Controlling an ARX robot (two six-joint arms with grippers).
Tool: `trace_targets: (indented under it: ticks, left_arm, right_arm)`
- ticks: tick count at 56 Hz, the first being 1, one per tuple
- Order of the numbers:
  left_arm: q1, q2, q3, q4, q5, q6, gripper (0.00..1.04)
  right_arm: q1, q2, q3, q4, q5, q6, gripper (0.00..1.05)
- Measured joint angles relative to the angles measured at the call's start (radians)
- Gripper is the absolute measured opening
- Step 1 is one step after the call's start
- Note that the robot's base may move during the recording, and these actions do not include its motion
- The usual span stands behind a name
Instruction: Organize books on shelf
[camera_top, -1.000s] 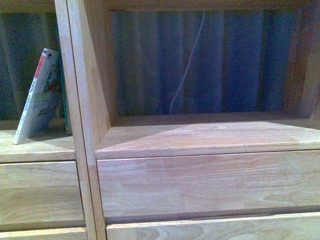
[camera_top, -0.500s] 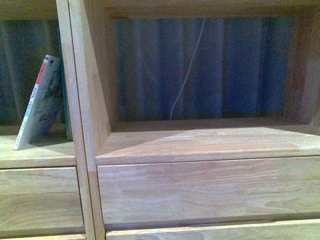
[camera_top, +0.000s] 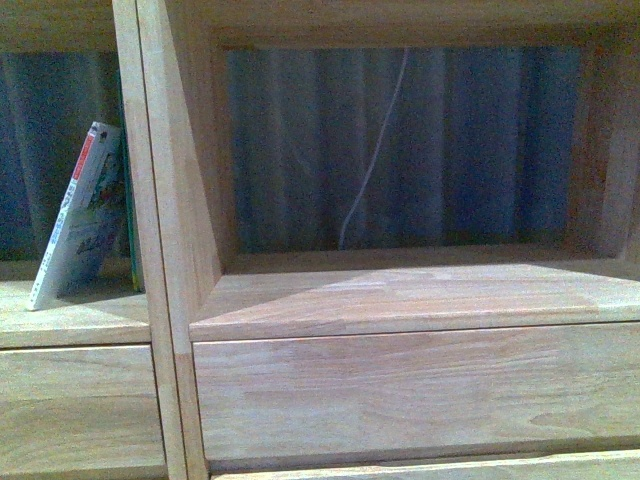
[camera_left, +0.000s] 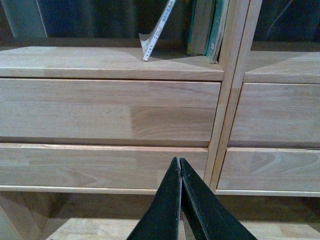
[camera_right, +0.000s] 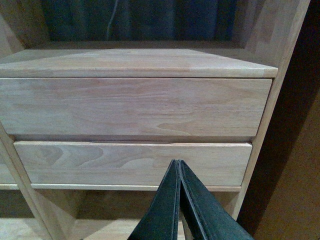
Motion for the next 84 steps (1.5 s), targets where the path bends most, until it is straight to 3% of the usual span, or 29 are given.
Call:
trace_targets:
  ticks: [30, 62, 84]
  left_arm:
    - [-0.001, -0.045, -0.045, 0.002, -0.002, -0.001, 0.03]
    - [-0.001, -0.045, -0.045, 0.002, -0.002, 0.0, 0.99]
    - [-0.001, -0.045, -0.045, 0.002, -0.002, 0.0, 0.97]
  right_arm:
    - [0.0, 0.0, 0.0, 0.0, 0.0, -0.001, 0.03]
    - [0.0, 0.0, 0.0, 0.0, 0.0, -0.001, 0.96]
    - [0.0, 0.0, 0.0, 0.0, 0.0, -0.001, 0.98]
